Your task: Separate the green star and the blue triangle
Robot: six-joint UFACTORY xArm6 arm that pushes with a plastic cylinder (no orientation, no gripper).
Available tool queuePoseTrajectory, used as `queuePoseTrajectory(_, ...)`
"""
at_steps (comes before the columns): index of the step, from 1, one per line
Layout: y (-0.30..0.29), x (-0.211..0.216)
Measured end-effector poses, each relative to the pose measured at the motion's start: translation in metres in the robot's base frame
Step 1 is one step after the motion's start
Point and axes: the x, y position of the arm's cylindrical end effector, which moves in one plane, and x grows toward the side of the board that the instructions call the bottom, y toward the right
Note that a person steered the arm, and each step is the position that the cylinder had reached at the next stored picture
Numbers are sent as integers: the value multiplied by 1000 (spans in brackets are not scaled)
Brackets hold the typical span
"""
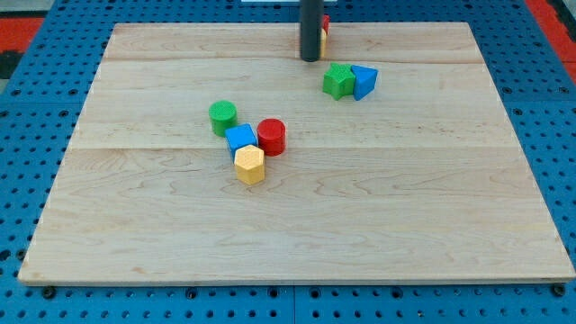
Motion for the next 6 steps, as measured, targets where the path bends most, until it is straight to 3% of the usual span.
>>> queuePoseTrajectory(2, 52, 28)
queuePoseTrajectory(3, 67, 93)
queuePoseTrajectory(4, 86, 124)
queuePoseTrajectory(5, 76, 185)
queuePoseTrajectory(6, 2, 196)
